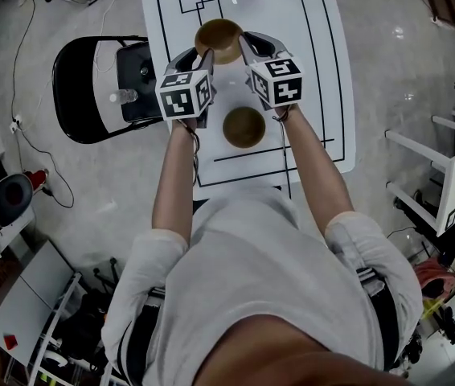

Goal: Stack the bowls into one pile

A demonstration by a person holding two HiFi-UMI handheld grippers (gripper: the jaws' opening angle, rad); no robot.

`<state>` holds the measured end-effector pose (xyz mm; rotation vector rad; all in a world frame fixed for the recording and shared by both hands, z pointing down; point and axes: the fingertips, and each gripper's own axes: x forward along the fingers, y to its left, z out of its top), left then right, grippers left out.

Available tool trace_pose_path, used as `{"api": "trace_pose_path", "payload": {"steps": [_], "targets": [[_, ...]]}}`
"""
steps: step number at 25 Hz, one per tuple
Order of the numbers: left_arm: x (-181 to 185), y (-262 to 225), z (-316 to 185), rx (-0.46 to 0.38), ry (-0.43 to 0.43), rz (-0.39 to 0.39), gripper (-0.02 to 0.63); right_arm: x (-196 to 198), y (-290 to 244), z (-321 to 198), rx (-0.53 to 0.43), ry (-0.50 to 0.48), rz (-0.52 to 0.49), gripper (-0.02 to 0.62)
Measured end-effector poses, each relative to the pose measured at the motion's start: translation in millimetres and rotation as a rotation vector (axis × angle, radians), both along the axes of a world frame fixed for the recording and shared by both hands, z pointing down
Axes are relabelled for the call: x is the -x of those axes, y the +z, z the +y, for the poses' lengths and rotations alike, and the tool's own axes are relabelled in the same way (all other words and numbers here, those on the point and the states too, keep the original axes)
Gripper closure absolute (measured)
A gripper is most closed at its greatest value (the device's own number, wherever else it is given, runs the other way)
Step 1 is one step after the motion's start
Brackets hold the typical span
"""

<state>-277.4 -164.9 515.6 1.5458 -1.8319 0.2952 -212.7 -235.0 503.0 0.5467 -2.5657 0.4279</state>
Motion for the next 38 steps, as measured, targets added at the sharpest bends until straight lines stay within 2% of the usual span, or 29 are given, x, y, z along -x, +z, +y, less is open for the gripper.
{"api": "trace_pose_path", "payload": {"steps": [24, 38], "targets": [[-64.5, -22.1, 65.9, -0.013, 0.082, -0.028, 0.488, -67.3, -27.8, 70.5, -0.047, 0.062, -0.016, 0.575], [-110.5, -18.3, 113.5, -0.003, 0.16, -0.033, 0.486, -117.0, -21.2, 124.6, -0.035, 0.126, -0.006, 0.575]]}}
